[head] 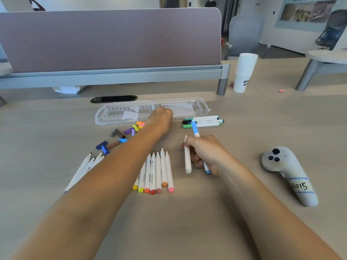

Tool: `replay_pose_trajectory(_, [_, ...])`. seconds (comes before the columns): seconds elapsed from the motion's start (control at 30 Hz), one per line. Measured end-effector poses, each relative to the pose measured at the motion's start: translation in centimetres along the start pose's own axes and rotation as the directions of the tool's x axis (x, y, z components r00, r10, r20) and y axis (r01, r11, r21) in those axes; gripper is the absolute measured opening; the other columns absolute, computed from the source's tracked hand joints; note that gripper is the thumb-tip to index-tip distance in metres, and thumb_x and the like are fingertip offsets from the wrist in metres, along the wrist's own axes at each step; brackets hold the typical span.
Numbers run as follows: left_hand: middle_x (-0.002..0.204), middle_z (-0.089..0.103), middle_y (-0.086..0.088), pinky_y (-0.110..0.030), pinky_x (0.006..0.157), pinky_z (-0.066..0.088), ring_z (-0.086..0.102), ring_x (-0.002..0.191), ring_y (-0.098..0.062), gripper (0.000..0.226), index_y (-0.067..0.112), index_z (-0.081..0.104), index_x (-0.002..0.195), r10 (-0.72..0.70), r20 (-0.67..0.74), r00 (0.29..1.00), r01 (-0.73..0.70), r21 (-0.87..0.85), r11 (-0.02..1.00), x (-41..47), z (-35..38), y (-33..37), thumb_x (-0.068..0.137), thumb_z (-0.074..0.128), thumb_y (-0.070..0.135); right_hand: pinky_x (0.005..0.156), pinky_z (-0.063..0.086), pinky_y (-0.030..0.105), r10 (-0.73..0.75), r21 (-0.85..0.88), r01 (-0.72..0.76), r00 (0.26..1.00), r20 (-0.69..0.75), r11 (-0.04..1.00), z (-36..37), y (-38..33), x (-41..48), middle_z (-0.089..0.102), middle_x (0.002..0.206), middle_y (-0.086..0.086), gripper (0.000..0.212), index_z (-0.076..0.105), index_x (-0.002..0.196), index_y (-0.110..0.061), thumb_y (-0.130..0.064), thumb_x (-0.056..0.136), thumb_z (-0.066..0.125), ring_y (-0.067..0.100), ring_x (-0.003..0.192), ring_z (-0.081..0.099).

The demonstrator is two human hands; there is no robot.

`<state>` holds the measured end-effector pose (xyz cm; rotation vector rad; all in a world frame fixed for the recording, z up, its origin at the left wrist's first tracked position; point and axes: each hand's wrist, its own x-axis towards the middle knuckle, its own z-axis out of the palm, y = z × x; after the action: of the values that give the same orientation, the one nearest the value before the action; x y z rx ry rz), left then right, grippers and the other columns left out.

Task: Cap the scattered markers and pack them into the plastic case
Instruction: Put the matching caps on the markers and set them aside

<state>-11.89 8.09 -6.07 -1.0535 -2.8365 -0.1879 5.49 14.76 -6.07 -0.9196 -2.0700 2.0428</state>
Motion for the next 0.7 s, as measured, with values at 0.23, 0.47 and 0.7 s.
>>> replay_pose_trajectory(0.23, [0.112,0.067,0.000,-0.030,0.091,0.052,0.064,0.100,-0.015,0.043,0.022,0.066,0.118,0.010,0.020,1.000,-0.003,-0.332,0.943,-4.1,-2.5,-1.6,0.079,0.074,0.007,0.044,0.024,0.023,-0.055,0.027,0.054,0.998,0.036,0.998,0.4,-0.1,-0.6,0.046,0.060,0.004,0.008,0.055,0.076,-0.007,-0.011,0.082,0.057,0.015,0.048,0.034])
replay_pose_trajectory(0.47, [0.099,0.070,0.015,-0.020,0.081,0.052,0.064,0.086,0.000,0.020,0.028,0.074,0.104,0.054,-0.048,0.997,-0.071,-0.520,0.851,-12.0,-4.7,-5.4,0.087,0.073,0.019,0.044,0.029,0.023,-0.163,0.050,0.158,0.981,0.110,0.986,1.4,-0.7,-2.1,0.075,0.085,0.015,0.013,0.063,0.086,-0.003,-0.013,0.092,0.055,0.013,0.046,0.041])
replay_pose_trajectory(0.7, [0.094,0.075,0.002,-0.025,0.068,0.055,0.070,0.076,-0.013,0.017,0.023,0.061,0.106,0.058,-0.057,0.997,-0.078,-0.859,0.506,-16.2,-4.1,-6.8,0.094,0.061,0.012,0.059,0.039,0.028,-0.376,-0.072,0.386,0.919,0.119,0.920,2.8,-0.3,-3.1,0.057,0.063,-0.005,0.028,0.071,0.100,-0.004,-0.029,0.098,0.057,0.012,0.059,0.047])
